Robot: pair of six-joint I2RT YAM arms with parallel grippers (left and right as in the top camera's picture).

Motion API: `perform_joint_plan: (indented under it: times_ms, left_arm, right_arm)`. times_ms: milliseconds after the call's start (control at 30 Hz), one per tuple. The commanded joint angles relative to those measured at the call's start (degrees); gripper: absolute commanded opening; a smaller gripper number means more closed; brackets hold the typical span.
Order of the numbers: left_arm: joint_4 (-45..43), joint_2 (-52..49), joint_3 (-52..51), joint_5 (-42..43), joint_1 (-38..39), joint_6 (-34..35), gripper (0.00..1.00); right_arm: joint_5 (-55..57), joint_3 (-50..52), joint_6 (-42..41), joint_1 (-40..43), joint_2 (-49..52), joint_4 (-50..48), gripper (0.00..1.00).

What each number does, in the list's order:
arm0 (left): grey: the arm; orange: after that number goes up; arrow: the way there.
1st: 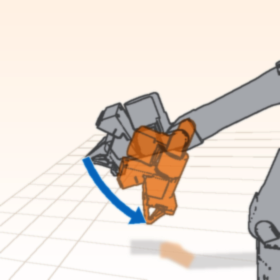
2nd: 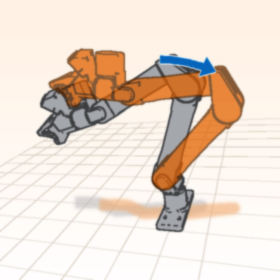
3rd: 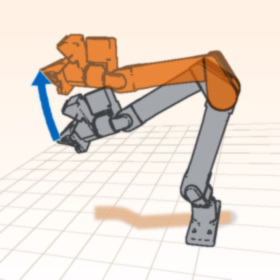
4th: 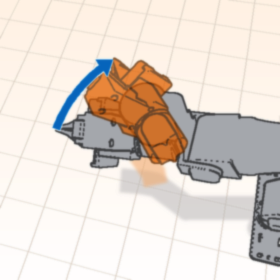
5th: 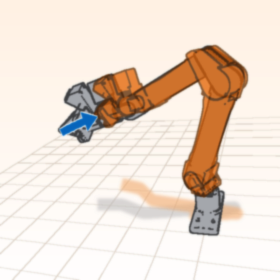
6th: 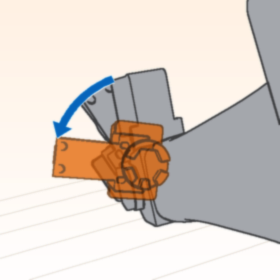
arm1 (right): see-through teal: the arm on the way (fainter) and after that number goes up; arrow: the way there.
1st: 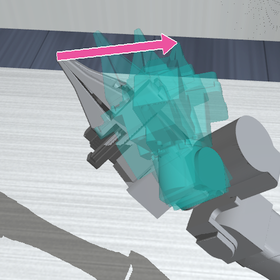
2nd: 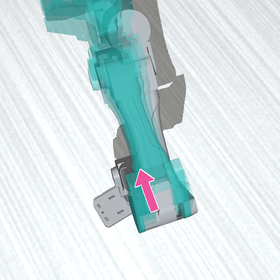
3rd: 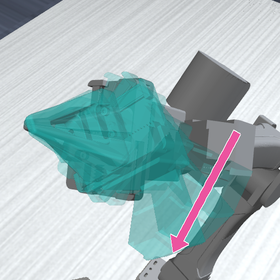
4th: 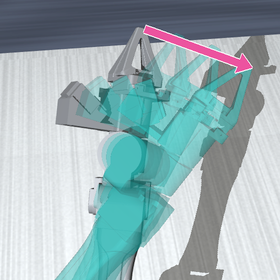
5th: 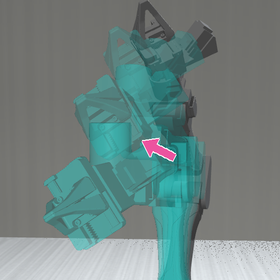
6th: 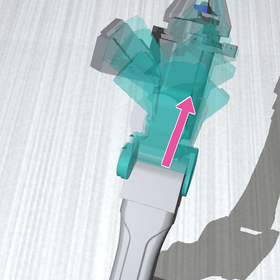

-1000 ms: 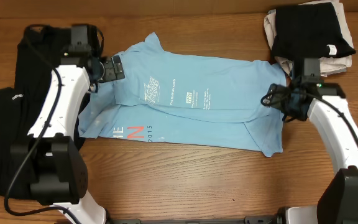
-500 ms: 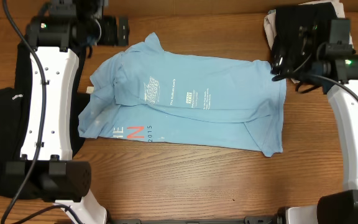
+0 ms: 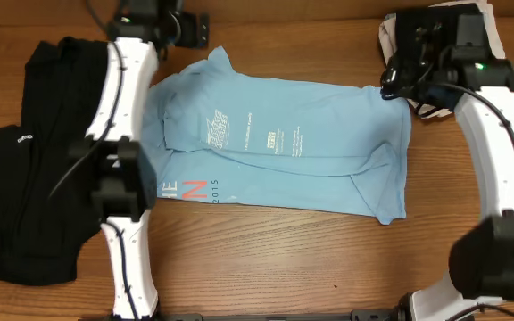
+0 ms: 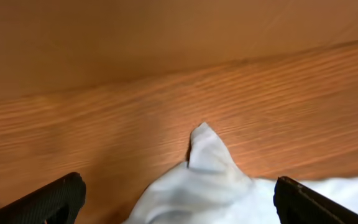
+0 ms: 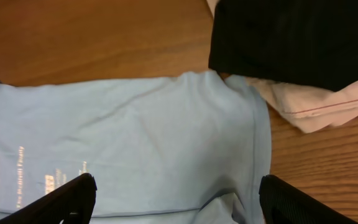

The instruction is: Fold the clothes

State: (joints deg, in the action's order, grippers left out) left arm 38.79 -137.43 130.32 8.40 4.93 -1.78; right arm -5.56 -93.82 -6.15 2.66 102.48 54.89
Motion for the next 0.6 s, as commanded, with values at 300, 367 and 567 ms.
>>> perform_joint_plan:
  times_ms: [300, 367, 567]
  left_arm:
    - [-9.97, -9.62, 0.68, -0.07, 2.78, -2.34, 0.98]
    - [-10.23, -11.21, 0.68, -0.07, 2.99, -2.32, 0.98]
    - [-10.34, -14.49, 0.66, -0.17, 2.97, -2.36, 0.98]
  right_arm:
    - [-0.09, -0.7, 0.66, 0.31, 1.16, -2.6, 0.87]
    - [-0.09, -0.7, 0.66, 0.31, 1.16, -2.93, 0.87]
    - [0.61, -0.7, 0.66, 0.31, 1.16, -3.02, 0.86]
